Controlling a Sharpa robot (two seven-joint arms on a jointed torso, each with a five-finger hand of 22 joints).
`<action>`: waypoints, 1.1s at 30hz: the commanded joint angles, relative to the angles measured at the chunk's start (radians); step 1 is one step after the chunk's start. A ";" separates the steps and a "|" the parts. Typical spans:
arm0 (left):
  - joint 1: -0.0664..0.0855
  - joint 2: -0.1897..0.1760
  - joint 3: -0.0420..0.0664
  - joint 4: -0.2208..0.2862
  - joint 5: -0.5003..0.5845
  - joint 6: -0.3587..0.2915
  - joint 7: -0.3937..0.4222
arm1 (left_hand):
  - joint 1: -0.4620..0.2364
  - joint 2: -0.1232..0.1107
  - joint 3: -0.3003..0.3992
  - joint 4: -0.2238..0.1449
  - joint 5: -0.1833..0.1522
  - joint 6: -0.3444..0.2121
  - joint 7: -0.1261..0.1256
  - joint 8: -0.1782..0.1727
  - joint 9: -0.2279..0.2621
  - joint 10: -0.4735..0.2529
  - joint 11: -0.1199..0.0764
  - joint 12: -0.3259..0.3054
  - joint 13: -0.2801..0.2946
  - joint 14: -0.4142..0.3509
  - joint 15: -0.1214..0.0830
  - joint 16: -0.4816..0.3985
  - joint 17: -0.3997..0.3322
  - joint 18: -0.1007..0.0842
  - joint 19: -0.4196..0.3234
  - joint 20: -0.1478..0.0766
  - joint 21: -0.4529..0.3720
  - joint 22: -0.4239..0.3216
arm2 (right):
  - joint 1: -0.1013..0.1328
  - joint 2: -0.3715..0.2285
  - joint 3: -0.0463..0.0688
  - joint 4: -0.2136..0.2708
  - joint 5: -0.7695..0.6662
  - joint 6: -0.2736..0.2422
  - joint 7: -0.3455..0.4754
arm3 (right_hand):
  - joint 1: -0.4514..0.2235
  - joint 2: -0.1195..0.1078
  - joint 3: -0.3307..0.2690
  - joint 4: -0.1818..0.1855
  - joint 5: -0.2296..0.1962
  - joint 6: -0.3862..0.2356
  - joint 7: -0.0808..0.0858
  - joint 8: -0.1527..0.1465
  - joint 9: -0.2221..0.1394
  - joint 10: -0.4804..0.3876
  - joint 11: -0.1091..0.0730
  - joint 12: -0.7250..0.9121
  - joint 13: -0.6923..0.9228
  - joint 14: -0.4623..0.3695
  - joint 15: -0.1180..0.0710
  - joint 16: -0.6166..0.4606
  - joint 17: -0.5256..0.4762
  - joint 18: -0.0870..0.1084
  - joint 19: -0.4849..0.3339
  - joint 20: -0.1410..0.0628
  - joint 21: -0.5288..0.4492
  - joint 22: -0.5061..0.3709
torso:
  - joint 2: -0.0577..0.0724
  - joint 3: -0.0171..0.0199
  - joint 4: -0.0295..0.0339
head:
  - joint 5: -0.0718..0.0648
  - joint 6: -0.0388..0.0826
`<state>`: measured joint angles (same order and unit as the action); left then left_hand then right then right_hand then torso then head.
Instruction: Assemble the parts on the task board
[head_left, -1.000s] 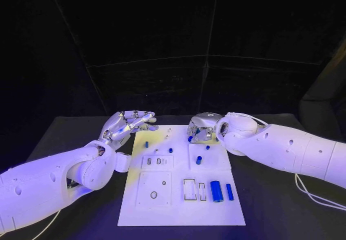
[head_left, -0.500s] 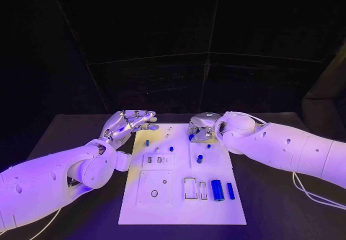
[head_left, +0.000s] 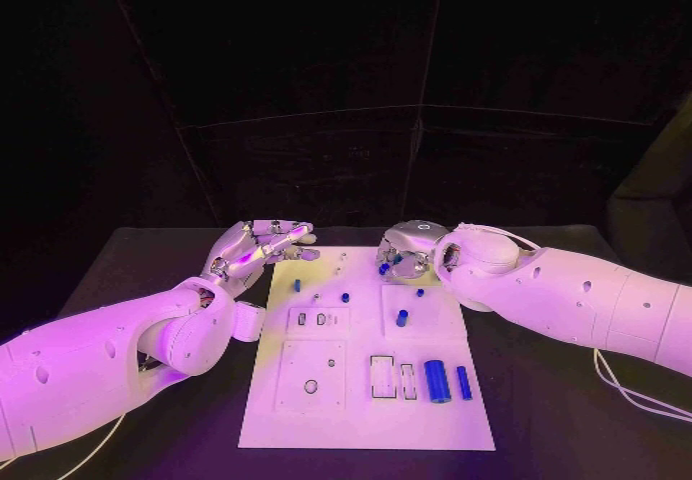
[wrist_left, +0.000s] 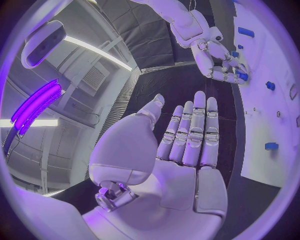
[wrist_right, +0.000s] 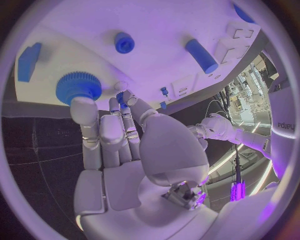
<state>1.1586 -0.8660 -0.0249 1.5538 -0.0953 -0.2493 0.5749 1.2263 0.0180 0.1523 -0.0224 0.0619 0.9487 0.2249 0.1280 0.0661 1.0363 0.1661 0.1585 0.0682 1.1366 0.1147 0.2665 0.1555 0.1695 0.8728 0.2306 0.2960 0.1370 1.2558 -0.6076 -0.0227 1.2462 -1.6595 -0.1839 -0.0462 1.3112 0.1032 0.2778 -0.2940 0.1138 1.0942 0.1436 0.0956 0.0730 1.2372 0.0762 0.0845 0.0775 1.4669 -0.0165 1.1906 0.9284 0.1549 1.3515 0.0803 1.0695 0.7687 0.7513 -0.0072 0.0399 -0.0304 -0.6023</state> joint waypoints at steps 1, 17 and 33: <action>0.002 -0.001 0.001 0.000 -0.007 0.007 0.000 | -0.008 0.002 -0.001 -0.004 0.004 -0.005 0.005 -0.003 -0.001 -0.002 0.003 -0.004 -0.001 0.006 -0.001 0.002 0.001 0.015 0.006 0.000 0.002 -0.001 | 0.002 0.001 0.001 0.007 0.004 -0.102 0.007 | 0.006 -0.002 0.020 0.011 -0.001 0.005 0.000 -0.004 0.006 0.012 -0.009 -0.006 0.000 0.021 -0.005 0.007 0.002 -0.020 0.001 0.000 0.010 0.005 | 0.001 -0.0003 -0.0005 | 0.001 0.005; 0.002 0.002 0.001 -0.003 -0.007 0.016 -0.003 | -0.002 0.006 0.003 -0.013 0.005 -0.007 0.006 -0.006 -0.001 -0.005 0.004 -0.009 -0.002 0.001 0.000 -0.002 0.002 0.014 0.005 0.001 0.000 -0.004 | 0.003 0.092 0.002 -0.086 0.024 -0.176 -0.020 | -0.032 -0.024 0.046 0.033 -0.006 -0.005 0.007 -0.022 0.001 -0.003 -0.002 -0.020 -0.005 0.017 0.001 0.018 0.002 -0.021 -0.010 0.005 0.025 0.016 | 0.005 -0.0006 0.0038 | 0.021 0.015; 0.004 0.002 0.001 -0.001 -0.007 0.018 -0.003 | -0.002 0.006 0.004 -0.014 0.005 -0.007 0.006 -0.006 -0.001 -0.005 0.004 -0.009 -0.002 0.000 0.001 -0.003 0.002 0.014 0.004 0.001 0.000 -0.004 | 0.003 0.183 0.003 -0.171 0.032 -0.173 -0.013 | -0.047 -0.041 0.056 0.044 -0.002 -0.010 0.009 -0.028 0.000 -0.013 0.002 -0.020 -0.006 0.015 0.004 0.025 0.002 -0.021 -0.014 0.008 0.032 0.022 | 0.013 -0.0022 0.0085 | 0.019 0.015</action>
<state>1.1607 -0.8642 -0.0248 1.5511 -0.0958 -0.2455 0.5672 1.2264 0.0181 0.1563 -0.0319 0.0619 0.9450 0.2285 0.1280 0.0662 1.0363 0.1661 0.1544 0.0684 1.1366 0.1147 0.2665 0.1566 0.1695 0.8728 0.2306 0.2960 0.1346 1.2562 -0.4265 -0.0209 1.0792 -1.6318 -0.3450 -0.0613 1.2724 0.0644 0.3310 -0.2537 0.1099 1.0868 0.1517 0.0712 0.0743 1.2304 0.0750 0.0677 0.0727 1.4669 -0.0164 1.2105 0.9299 0.1393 1.3439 0.0878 1.0959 0.7892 0.7629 -0.0080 0.0475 -0.0119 -0.5855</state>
